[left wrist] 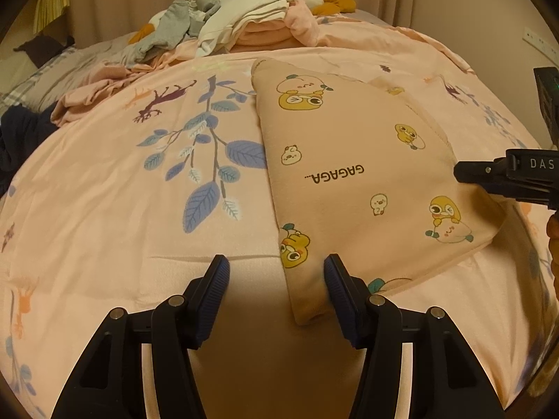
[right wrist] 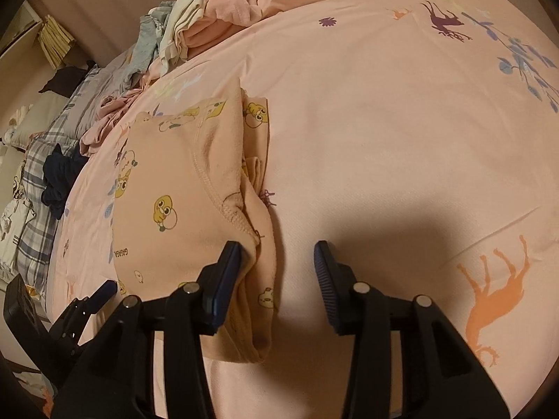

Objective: Fold small clothes
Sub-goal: 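Release the onesie edge with the right tool and withdraw both tools, then grasp one end of the onesie with the left tool while the right tool grasps the other end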

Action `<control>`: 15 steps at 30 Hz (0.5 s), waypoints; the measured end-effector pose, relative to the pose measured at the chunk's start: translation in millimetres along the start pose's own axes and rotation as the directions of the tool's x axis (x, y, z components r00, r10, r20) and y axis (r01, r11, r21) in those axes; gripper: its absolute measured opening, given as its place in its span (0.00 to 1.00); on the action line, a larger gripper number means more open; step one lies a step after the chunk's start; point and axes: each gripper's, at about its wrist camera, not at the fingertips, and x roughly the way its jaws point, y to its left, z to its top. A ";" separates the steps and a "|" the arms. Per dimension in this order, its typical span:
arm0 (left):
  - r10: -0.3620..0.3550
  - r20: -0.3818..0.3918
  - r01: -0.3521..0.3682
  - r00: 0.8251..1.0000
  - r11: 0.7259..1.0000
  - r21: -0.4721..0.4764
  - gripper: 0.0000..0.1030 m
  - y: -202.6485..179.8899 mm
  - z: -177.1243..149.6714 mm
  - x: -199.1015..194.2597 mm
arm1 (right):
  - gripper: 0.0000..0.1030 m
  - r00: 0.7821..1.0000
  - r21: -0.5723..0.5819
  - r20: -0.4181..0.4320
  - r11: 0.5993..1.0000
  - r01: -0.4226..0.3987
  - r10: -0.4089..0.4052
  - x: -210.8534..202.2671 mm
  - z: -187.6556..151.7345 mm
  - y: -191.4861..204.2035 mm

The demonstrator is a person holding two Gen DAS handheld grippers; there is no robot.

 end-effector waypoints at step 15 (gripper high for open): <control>-0.125 -0.064 0.111 0.990 0.975 -0.191 0.74 32.1 14.5 5.7 | 0.48 1.000 0.010 -0.010 1.000 0.001 -0.001 1.2 2.0 2.3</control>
